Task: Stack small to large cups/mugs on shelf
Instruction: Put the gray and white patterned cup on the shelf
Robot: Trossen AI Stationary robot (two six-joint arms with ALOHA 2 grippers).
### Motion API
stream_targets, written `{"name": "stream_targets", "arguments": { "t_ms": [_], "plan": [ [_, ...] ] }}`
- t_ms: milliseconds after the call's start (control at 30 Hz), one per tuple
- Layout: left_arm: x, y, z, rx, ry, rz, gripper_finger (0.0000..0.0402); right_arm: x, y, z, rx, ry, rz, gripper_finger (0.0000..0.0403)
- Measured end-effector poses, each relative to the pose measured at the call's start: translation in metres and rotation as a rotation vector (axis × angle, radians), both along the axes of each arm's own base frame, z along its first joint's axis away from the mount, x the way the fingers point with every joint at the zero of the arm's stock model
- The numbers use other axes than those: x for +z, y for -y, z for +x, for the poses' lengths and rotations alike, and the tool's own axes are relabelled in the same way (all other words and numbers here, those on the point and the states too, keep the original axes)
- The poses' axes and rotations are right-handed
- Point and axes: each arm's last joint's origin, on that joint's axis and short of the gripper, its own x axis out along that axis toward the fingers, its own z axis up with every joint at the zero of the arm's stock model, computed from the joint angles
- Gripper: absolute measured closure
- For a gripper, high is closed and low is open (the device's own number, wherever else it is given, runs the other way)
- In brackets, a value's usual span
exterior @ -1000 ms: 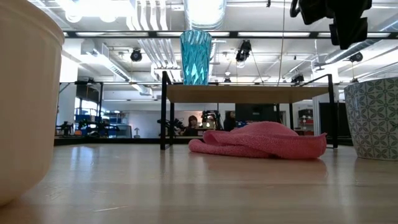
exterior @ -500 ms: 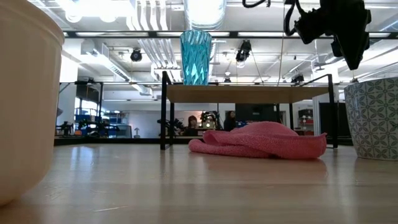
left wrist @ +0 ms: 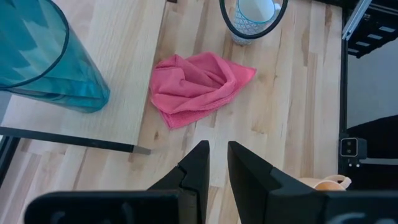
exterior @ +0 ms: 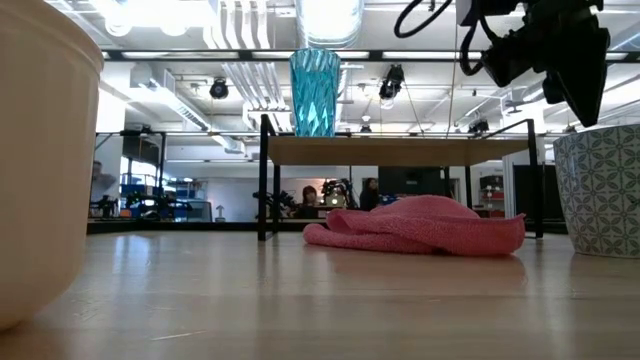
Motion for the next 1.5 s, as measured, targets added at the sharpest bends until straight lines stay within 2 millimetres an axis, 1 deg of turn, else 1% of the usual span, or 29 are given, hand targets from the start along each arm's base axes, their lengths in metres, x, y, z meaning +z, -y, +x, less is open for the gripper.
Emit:
{"name": "stream_targets", "arguments": {
  "t_ms": [167,400,767,1000,1167,1367,1500],
  "plan": [
    [0.000,0.000,0.000,0.000,0.000,0.000,0.0358,-0.004,0.000,-0.001,0.006,-0.010,0.000,0.0273],
    [0.000,0.000,0.000,0.000,0.000,0.000,0.0358,-0.017,0.000,-0.004,0.010,-0.034,0.001,0.0273],
    [0.000,0.000,0.000,0.000,-0.001,0.000,0.0358,-0.022,0.000,0.002,0.026,0.025,-0.002,0.0277],
    [0.000,0.000,0.000,0.000,-0.001,0.000,0.0358,-0.032,0.000,0.000,0.033,0.021,-0.003,0.0276],
    [0.000,0.000,0.000,0.000,-0.001,0.000,0.0358,-0.033,0.000,0.001,0.033,0.027,-0.003,0.0276],
    [0.000,0.000,0.000,0.000,-0.001,0.000,0.0358,-0.035,0.000,0.004,0.035,0.062,-0.005,0.0294],
    [0.000,0.000,0.000,0.000,-0.001,0.000,0.0358,-0.040,0.000,0.001,0.037,0.044,-0.004,0.0312]
  ]
}}
